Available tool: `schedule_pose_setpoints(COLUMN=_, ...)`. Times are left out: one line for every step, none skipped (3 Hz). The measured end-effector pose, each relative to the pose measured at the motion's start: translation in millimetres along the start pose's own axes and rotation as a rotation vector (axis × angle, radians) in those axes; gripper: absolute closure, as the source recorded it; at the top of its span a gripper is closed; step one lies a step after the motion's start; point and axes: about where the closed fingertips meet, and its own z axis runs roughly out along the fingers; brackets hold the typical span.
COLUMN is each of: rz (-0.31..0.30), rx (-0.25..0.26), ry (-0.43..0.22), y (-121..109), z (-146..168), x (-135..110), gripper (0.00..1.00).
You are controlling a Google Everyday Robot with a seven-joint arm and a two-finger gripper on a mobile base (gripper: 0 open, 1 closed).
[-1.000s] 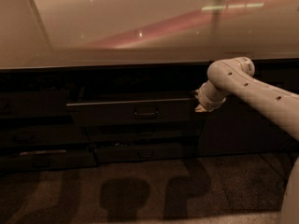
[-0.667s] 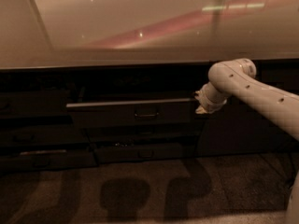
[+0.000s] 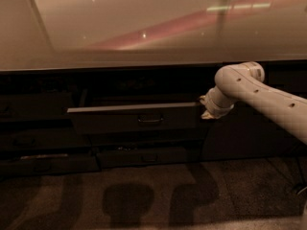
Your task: Open top drawer
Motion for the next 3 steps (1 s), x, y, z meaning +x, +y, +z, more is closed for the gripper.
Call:
schedule_pose_setpoints(rz=0.000, rx=0.000, ry=0.000, y=-0.8, z=-3.2, x=-0.4, gripper=1.00)
schedule_pose_setpoints(rz=-0.006, rx=-0.005, ry=0.001, y=8.2, z=-3.1, x=-1.2, gripper=1.00)
schedule_pose_setpoints(rz=-0.006, rx=-0.005, ry=0.001, y=7.2, z=-6.1, x=-1.5, gripper=1.00)
